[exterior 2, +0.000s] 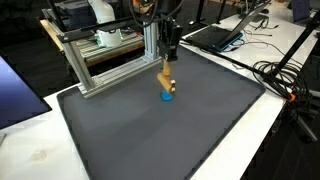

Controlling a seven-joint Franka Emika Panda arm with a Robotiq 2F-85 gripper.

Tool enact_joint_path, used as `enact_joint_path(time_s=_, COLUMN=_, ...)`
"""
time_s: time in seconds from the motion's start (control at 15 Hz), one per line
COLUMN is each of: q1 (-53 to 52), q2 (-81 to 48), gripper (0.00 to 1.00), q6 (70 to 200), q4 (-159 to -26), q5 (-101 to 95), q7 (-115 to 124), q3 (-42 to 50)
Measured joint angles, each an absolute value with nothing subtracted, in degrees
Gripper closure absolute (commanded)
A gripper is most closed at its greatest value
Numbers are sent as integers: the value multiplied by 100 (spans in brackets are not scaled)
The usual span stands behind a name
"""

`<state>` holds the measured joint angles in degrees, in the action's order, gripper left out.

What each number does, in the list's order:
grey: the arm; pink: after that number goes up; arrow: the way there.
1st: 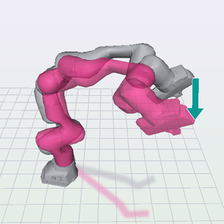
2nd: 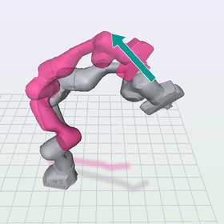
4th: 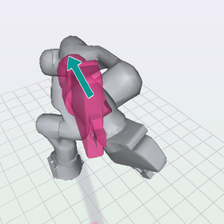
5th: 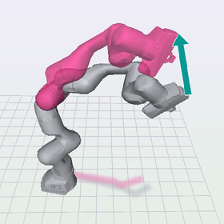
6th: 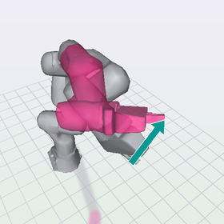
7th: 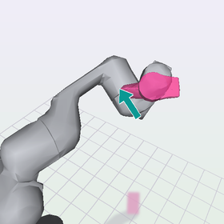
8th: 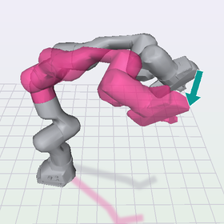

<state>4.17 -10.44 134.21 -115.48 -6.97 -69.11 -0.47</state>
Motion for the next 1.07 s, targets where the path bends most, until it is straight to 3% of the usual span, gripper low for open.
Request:
enact_joint_path(time_s=0.07, q1=455, q2=-1082, gripper=78, q6=13467, q4=-11542, q5=-541, q7=-7338, q3=-49)
enact_joint_path(time_s=0.13, q1=483, q2=-1120, gripper=53, q6=13474, q4=-11531, q5=-364, q7=-7753, q3=-58)
enact_joint_path(time_s=0.53, q1=536, q2=-1287, gripper=53, q6=13351, q4=-11419, q5=70, q7=-8620, q3=-134)
enact_joint_path(time_s=0.6, q1=537, q2=-1287, gripper=78, q6=13339, q4=-11410, q5=70, q7=-8622, q3=-136)
enact_joint_path(time_s=1.07, q1=528, q2=-1456, gripper=78, q6=13330, q4=-11350, q5=52, q7=-8534, q3=-136)
